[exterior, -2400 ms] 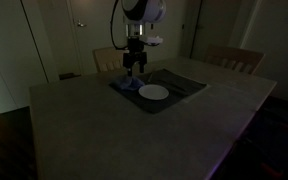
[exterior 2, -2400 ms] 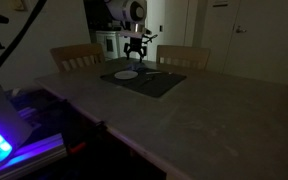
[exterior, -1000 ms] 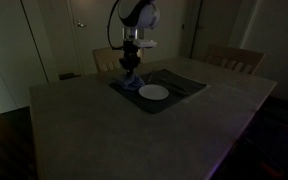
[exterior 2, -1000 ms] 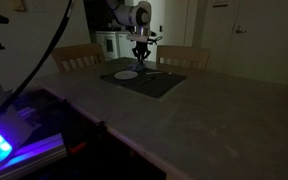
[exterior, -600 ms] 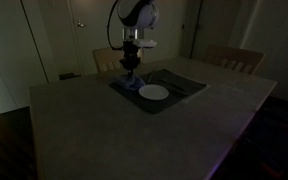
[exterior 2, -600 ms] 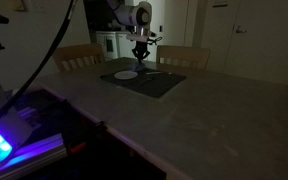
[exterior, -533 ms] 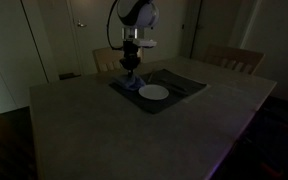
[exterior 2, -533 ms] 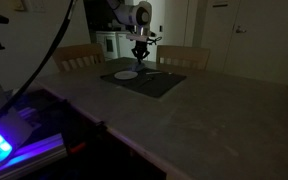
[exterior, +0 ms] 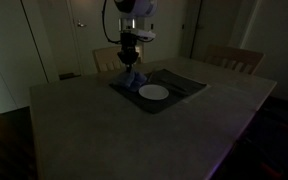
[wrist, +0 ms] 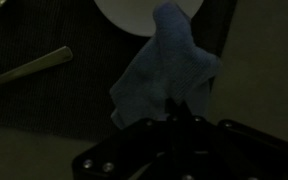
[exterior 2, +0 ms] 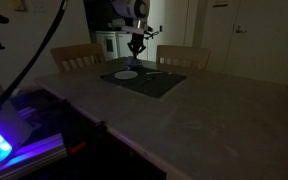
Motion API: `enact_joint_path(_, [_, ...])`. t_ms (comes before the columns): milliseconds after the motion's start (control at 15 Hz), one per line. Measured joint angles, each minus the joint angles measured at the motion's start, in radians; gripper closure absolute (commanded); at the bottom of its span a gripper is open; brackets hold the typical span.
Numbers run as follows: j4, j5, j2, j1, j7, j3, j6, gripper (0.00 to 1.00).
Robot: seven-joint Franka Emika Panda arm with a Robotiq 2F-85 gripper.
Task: Wipe the plate with the blue towel.
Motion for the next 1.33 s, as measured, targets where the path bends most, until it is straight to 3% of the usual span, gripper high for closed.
enact_joint_path(533, [-0.083,0.016,-0.124,-0.018,0.001,0.0,-0.043,0.99])
enact_joint_path(1333, [-0.472,0.083,-0.353,-0.066,0.008,-0.017,-0.035,0.99])
